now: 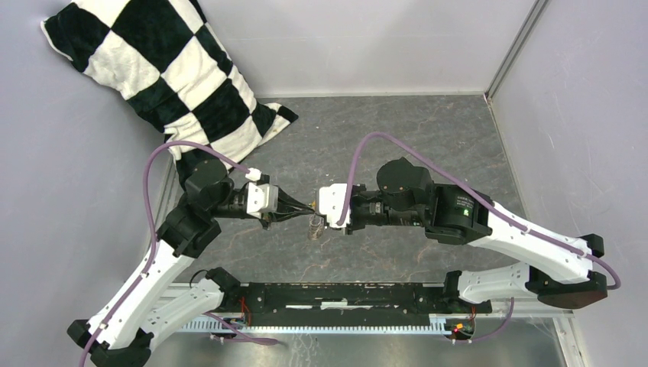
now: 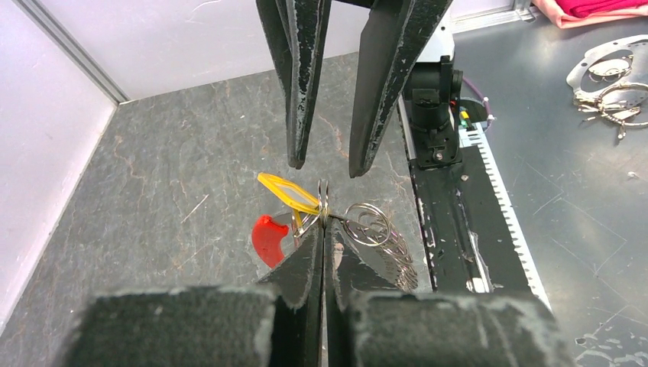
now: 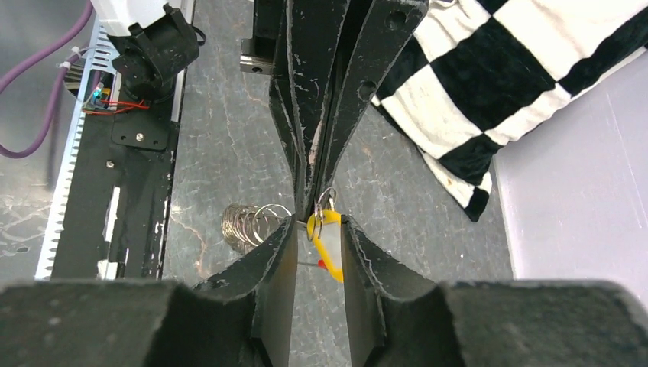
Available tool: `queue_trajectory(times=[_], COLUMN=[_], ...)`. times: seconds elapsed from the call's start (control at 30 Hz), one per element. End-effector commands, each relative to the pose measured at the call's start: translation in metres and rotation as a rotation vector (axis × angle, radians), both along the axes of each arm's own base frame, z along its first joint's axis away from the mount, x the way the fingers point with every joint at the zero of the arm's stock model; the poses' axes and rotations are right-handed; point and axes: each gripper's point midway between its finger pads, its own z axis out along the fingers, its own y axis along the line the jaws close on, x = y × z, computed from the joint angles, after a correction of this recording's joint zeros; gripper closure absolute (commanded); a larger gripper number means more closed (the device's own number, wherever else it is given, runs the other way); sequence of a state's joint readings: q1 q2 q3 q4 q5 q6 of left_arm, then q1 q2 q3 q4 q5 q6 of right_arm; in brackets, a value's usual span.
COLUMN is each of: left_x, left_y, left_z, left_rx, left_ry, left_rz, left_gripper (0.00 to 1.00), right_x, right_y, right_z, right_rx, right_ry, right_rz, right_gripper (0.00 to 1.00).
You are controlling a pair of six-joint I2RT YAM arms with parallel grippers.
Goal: Put the keys on the keyring
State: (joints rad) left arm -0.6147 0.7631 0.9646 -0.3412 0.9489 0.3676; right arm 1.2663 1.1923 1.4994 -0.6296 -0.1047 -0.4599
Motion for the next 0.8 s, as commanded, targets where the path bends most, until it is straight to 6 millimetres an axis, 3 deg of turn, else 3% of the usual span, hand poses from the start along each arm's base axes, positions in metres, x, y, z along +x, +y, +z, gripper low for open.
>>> queue_trajectory(times=[0.0,0.4,0.77], left_x=[-0.002,-0.003,-0.004], left_y=[0.001,0.002,0.004], left_z=[0.011,0.009,0.007], left_rx=[-0.031,-0.027,-0.019], left_ry=[-0.013,-0.019,-0.040], left_rz=[0.006,0.004,0.006], left_gripper=[0.98,0.98,0.98], right_x=[-0.004,0.001,0.007], right_y=[-0.005,0.006,0.005], right_z=[0.017,0.012,0.013], right_rx=[0.039,0.031,0.050], right_ry=[0.023,0.038,0.037], right_rz=[0.014,0.003,-0.036], right_gripper=[0.68,0.70,0.92])
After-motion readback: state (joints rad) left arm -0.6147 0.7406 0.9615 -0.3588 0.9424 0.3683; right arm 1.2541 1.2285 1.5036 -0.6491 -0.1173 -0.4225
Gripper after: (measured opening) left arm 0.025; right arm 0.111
